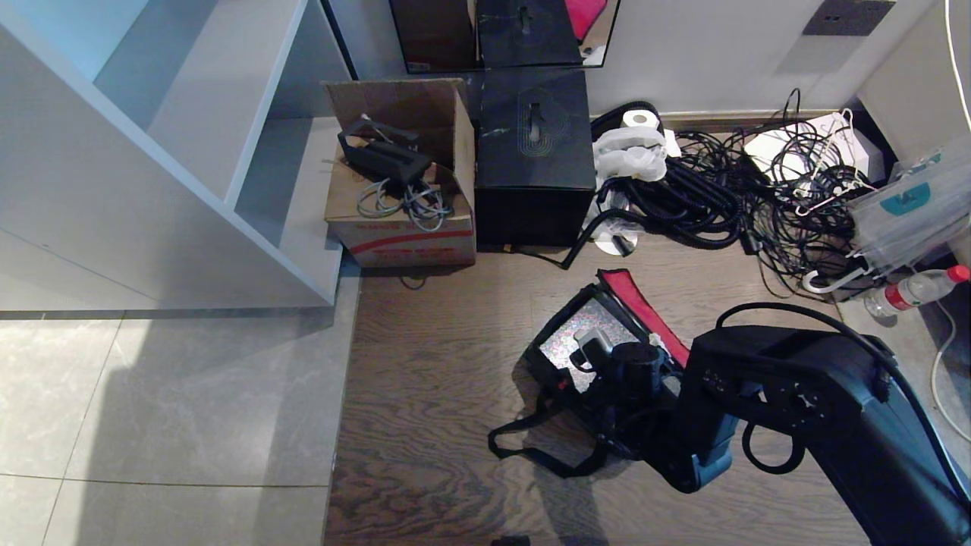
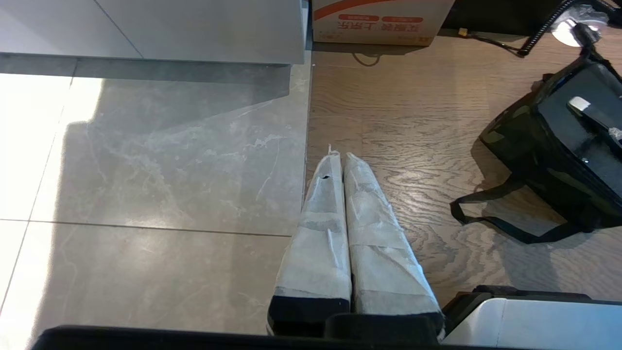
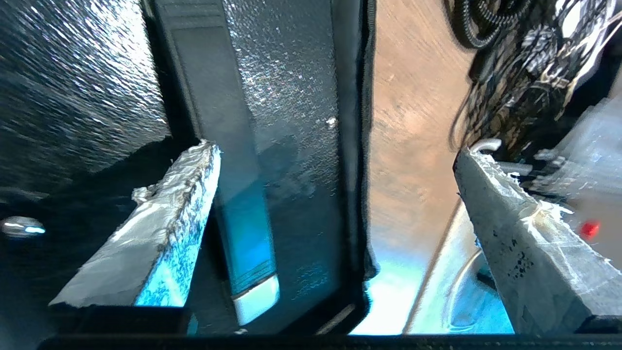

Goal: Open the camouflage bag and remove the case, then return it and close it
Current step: Grip the handle

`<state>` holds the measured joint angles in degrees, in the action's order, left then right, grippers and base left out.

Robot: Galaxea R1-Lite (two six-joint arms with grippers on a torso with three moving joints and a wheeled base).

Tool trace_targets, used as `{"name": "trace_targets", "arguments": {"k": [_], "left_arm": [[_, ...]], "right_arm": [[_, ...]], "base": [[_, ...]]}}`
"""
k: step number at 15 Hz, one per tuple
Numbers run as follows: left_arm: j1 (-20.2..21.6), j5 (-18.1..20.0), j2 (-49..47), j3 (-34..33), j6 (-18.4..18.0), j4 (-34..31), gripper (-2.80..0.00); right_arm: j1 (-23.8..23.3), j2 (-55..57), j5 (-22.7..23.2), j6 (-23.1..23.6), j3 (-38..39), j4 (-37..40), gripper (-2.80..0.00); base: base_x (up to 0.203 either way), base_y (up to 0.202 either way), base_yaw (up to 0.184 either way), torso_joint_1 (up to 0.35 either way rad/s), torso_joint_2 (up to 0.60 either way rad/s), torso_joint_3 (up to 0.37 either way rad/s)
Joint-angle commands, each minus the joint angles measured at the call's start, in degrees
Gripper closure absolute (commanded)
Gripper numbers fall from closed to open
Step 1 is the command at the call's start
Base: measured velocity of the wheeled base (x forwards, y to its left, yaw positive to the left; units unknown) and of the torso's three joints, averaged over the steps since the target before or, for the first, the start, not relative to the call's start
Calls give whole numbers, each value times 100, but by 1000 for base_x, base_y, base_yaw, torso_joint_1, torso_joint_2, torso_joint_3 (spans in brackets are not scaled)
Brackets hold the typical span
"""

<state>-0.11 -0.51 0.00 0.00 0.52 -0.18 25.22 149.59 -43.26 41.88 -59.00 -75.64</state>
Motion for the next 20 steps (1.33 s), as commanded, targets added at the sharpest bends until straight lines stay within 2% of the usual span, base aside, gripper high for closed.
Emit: {"name": "trace_targets", "arguments": {"k": [1,5,9,13,16,20], "left_arm": [[2,-2,9,0,0,0,0],[2,-2,9,0,0,0,0],[2,-2,9,0,0,0,0],[2,-2,9,0,0,0,0],[2,-2,9,0,0,0,0],[2,-2,9,0,0,0,0]], "right_arm": [[-105,-16,-18,108,31,181,-280],[-114,-146,-24,31,29,684,-280],[-64,-314,-2,-709,7,1356,-280],[0,-385,16,-1055,-61,1654,-280],[28,-457,151,-1533,-189,2212,-280],[36,-390,127,-1524,-401,2152,-280]], "base": [[0,0,0,0,0,0],[0,0,0,0,0,0],[0,0,0,0,0,0],[0,0,0,0,0,0],[0,0,0,0,0,0],[0,0,0,0,0,0]]}}
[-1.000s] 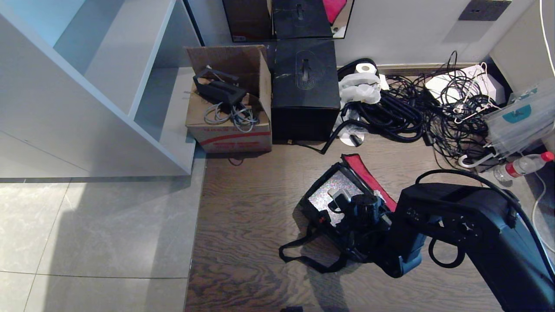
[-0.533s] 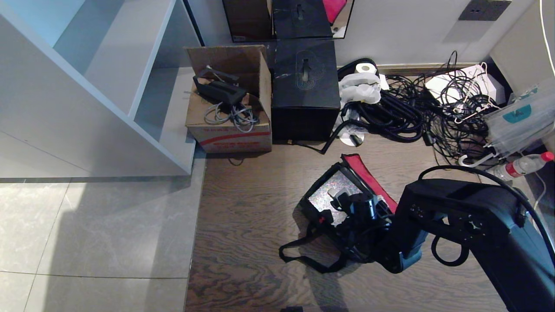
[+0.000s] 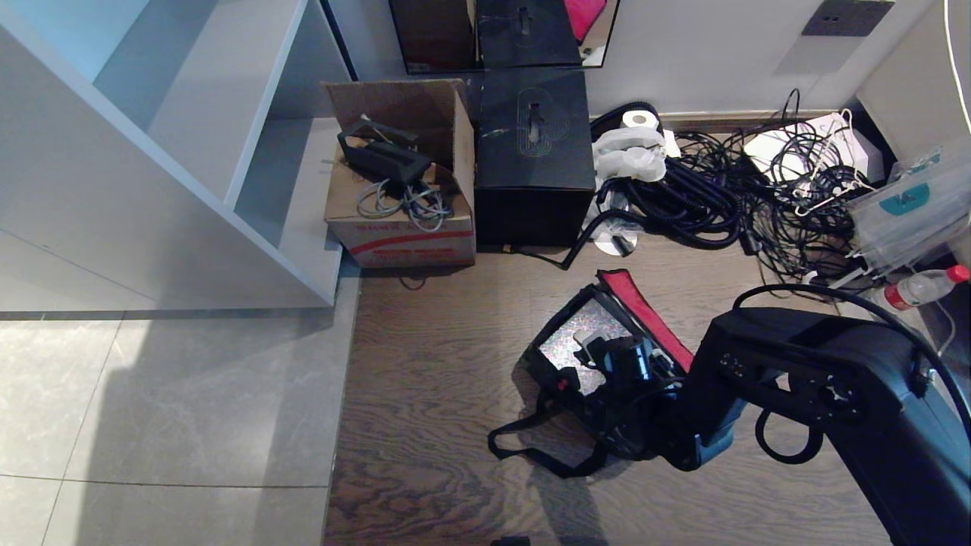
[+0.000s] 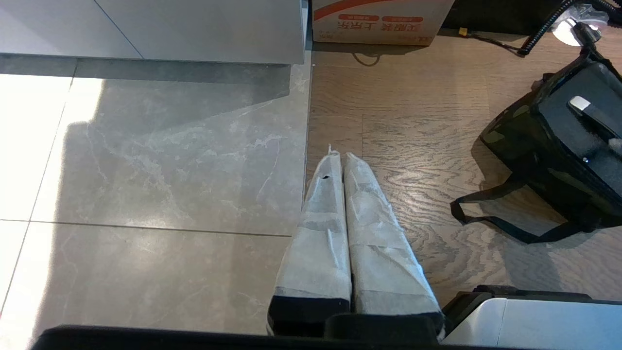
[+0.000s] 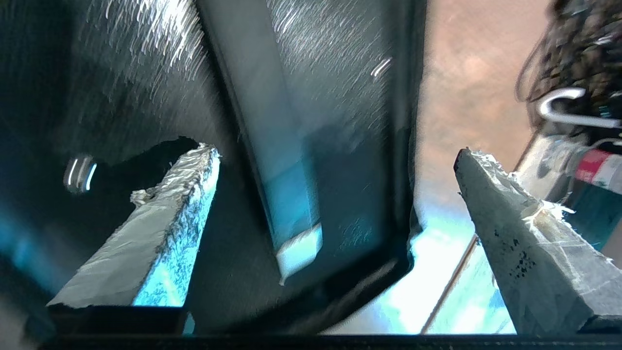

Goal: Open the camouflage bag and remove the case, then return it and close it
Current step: Grip the handle

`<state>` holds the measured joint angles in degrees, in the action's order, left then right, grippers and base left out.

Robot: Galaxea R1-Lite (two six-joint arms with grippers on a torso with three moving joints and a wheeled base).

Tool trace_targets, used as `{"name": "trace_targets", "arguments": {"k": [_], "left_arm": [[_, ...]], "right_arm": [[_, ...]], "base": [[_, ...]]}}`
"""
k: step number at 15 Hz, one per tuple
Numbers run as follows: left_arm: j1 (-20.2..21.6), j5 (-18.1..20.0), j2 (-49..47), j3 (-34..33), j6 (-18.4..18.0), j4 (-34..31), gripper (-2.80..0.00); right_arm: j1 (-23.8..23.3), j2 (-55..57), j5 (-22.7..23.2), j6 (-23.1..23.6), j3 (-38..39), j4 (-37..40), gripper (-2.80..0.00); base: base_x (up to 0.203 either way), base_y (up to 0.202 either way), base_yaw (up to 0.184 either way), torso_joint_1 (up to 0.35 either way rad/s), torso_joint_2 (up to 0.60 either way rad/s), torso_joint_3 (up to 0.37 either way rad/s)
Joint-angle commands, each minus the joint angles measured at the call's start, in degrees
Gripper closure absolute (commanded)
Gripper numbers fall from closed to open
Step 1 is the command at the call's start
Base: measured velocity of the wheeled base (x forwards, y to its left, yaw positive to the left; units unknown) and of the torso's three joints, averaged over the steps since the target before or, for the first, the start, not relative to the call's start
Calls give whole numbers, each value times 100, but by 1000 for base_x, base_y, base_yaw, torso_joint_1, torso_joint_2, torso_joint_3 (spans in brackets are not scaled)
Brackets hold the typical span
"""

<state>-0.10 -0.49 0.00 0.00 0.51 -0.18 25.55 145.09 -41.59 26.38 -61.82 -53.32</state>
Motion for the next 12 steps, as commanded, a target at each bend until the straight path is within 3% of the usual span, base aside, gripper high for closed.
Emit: {"name": "trace_targets", "arguments": {"k": [1,6,12], "left_arm": [[1,-4,9,0,2,1,0],[1,-4,9,0,2,1,0],[1,-4,9,0,2,1,0]], "right_arm": [[-10,136,-46,46,-157,-172,-280],[-153,237,-177,443,-216,-312,-280],[-329,249,-198,510,-521,-313,-280]], "base": [[0,0,0,0,0,0],[0,0,0,0,0,0],[0,0,0,0,0,0]]}}
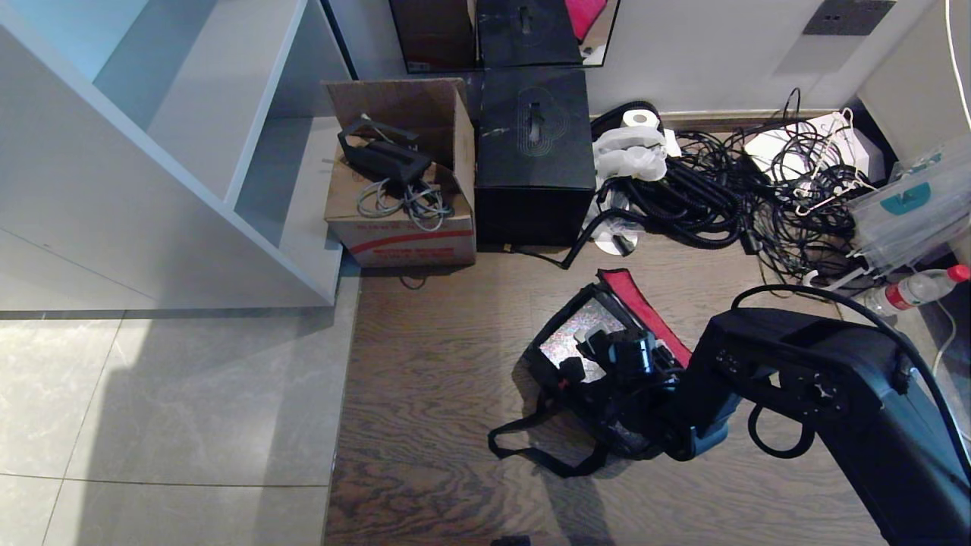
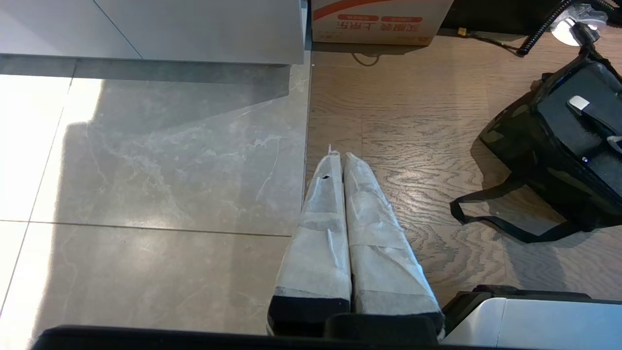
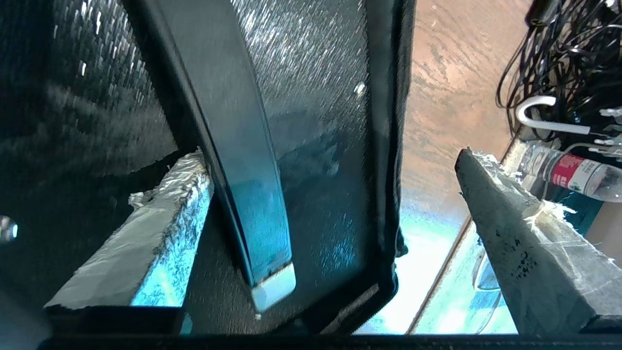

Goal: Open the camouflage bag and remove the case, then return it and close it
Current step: Grip the handle

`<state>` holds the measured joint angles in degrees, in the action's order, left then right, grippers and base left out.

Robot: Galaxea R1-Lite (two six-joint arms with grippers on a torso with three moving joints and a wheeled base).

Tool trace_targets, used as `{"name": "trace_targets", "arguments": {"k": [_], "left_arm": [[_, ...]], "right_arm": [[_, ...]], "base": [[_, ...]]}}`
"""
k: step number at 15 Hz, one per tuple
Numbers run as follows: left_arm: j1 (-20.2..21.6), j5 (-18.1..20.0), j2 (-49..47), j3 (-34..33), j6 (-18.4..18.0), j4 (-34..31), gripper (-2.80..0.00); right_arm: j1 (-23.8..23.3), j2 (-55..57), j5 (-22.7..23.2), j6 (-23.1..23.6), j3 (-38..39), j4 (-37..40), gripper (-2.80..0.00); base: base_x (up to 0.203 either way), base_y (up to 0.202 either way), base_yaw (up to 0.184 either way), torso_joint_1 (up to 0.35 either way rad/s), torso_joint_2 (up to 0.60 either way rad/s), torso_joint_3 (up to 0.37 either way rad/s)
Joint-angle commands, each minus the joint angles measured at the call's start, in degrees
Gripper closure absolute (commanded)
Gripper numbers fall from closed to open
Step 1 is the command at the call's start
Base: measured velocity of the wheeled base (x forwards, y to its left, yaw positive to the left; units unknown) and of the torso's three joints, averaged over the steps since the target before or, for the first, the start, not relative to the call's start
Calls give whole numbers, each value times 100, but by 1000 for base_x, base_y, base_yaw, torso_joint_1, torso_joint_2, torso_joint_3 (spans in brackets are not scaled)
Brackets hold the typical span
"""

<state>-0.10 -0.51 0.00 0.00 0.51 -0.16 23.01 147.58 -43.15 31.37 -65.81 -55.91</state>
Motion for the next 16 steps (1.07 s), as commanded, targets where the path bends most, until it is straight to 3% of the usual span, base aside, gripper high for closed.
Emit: {"name": "trace_targets", "arguments": {"k": [1,5,16], "left_arm": [[1,-2,9,0,2,-2,0],[1,-2,6,0,2,-2,0],[1,-2,0,0,2,-2,0]], "right_arm": [[-150,-20,-53,40,-188,-34,-280],[-702,-344,-211,766,-371,-60,-280],[-895,57,-448,845,-494,-183,-280]], "base": [[0,0,0,0,0,0],[0,0,0,0,0,0],[0,0,0,0,0,0]]}}
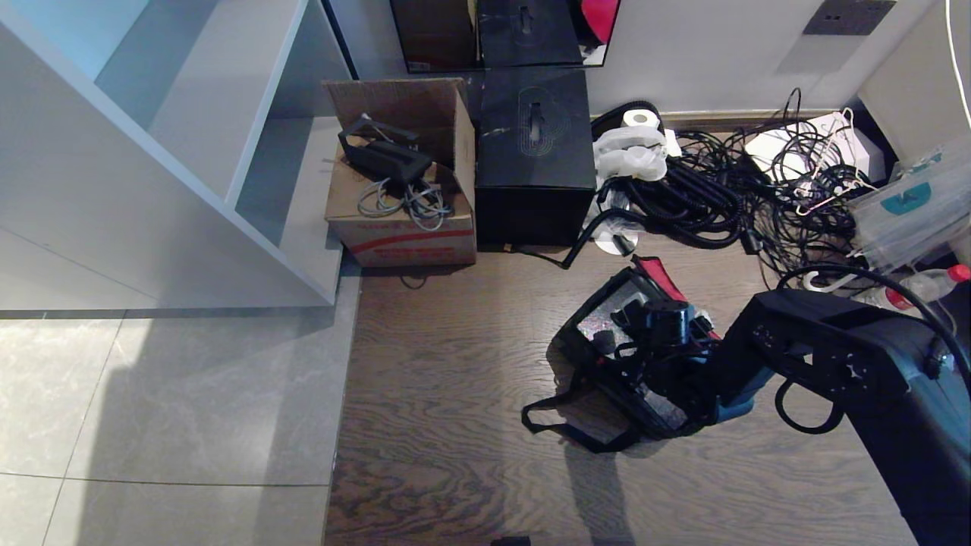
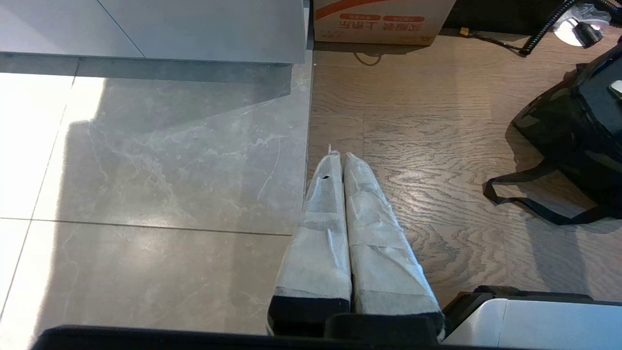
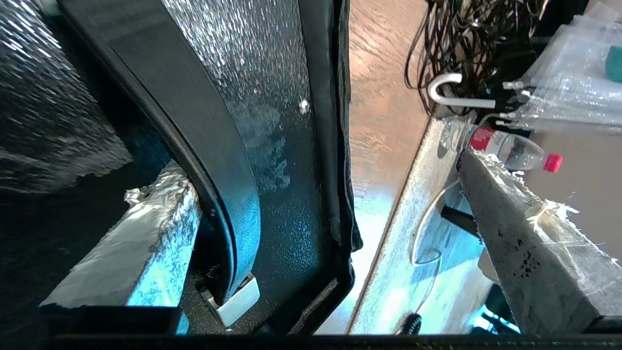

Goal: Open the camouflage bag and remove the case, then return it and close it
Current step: Grip the handle

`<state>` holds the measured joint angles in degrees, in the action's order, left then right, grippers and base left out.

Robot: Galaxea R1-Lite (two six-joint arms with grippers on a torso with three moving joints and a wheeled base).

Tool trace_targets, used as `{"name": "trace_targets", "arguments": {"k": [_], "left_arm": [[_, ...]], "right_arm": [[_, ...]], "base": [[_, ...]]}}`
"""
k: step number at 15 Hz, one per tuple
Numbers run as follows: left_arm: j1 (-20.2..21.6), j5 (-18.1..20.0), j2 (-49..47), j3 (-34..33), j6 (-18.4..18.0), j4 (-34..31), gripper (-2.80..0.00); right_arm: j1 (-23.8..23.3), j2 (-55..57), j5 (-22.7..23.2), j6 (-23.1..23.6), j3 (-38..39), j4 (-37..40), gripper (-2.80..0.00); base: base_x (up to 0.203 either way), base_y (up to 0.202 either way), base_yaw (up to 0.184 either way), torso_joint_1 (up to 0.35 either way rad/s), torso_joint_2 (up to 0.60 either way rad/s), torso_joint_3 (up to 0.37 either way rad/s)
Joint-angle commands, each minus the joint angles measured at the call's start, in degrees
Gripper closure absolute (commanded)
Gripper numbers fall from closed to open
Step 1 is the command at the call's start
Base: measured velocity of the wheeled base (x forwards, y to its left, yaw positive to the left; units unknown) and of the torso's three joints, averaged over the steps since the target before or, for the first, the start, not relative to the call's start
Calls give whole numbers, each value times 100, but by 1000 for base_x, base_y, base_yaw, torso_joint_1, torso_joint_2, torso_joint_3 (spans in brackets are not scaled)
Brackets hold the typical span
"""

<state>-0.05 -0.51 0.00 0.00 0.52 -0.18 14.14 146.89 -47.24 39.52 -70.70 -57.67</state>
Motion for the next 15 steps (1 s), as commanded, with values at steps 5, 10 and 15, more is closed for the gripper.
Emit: {"name": "trace_targets", "arguments": {"k": [5,10,15], "left_arm": [[-4,-2,0,0,0,1,0],[-4,-2,-18,0,0,1,0],[-4,-2,-26,0,0,1,0]], "right_arm": [[-88,432,-176,202,-229,-370,-280],[-139,622,-214,682,-292,-1082,-280],[-139,709,-216,1040,-286,-1441,0]], "base": [[0,0,0,0,0,0],[0,0,0,0,0,0],[0,0,0,0,0,0]]}}
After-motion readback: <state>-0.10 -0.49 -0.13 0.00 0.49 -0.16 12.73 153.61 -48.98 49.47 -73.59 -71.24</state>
